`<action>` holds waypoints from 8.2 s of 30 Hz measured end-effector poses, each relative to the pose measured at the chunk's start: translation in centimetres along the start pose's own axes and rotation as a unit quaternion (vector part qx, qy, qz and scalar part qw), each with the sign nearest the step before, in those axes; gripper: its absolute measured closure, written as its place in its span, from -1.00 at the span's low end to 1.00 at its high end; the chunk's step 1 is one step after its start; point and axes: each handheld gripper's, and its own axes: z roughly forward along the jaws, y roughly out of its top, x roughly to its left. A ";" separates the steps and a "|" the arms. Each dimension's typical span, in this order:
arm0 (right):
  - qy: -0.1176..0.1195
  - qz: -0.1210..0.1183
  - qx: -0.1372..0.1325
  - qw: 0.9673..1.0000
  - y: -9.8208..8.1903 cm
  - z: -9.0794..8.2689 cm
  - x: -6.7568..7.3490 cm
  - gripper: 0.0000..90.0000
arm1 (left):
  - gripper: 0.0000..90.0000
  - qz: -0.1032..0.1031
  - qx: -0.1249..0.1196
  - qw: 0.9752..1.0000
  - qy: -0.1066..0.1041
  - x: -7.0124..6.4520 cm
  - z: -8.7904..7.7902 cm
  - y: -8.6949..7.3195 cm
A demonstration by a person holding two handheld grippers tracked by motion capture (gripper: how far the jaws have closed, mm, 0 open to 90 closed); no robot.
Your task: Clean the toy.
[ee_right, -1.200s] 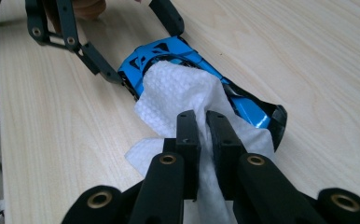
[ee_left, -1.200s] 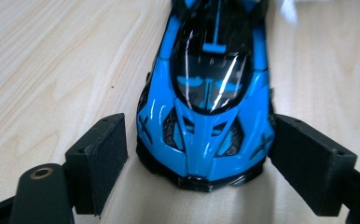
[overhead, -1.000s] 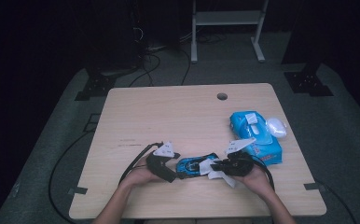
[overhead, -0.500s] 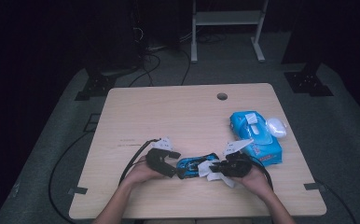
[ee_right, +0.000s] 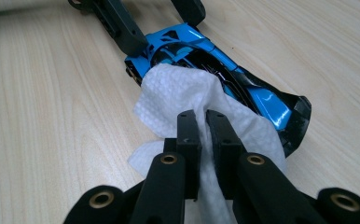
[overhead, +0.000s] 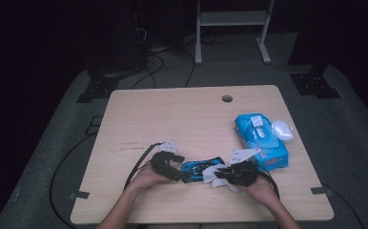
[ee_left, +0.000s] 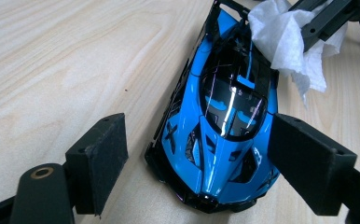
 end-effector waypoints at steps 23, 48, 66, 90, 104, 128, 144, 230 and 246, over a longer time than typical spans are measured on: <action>-0.002 0.003 -0.010 1.000 -0.8 -0.2 0.8 0.87 | -0.37 0.000 0.000 1.000 -0.017 -0.1 -0.1 -0.1; -0.002 0.001 -0.018 1.000 -1.4 -0.4 1.3 0.88 | -0.20 -0.007 -0.003 1.000 -0.030 -0.1 -0.1 -0.1; -0.001 -0.001 -0.017 1.000 -1.8 -0.5 1.5 0.88 | -0.08 0.023 -0.012 0.999 -0.020 -0.8 -0.4 -0.2; 0.006 0.001 0.004 1.000 -2.4 -0.5 2.0 0.88 | 0.48 0.124 -0.028 0.991 -0.034 -2.6 -0.8 0.2; -0.012 -0.004 -0.070 0.997 4.2 -0.6 2.8 0.88 | 0.53 0.163 -0.048 0.985 0.007 -2.5 -2.0 0.5; -0.057 -0.013 -0.045 0.997 7.9 4.4 2.8 0.88 | 0.55 0.149 -0.036 0.988 0.021 -1.0 -2.2 -0.7; -0.055 -0.034 -0.046 0.997 7.7 4.2 3.3 0.88 | 0.57 0.155 -0.035 0.987 0.029 -1.2 -2.0 -0.5; -0.085 -0.024 -0.028 0.996 6.8 2.3 1.7 0.87 | 0.58 0.142 -0.041 0.989 0.021 -1.1 -1.8 -0.5; -0.088 -0.019 -0.028 0.996 6.6 1.8 1.4 0.87 | 0.58 0.140 -0.042 0.989 0.018 -1.0 -1.8 -0.5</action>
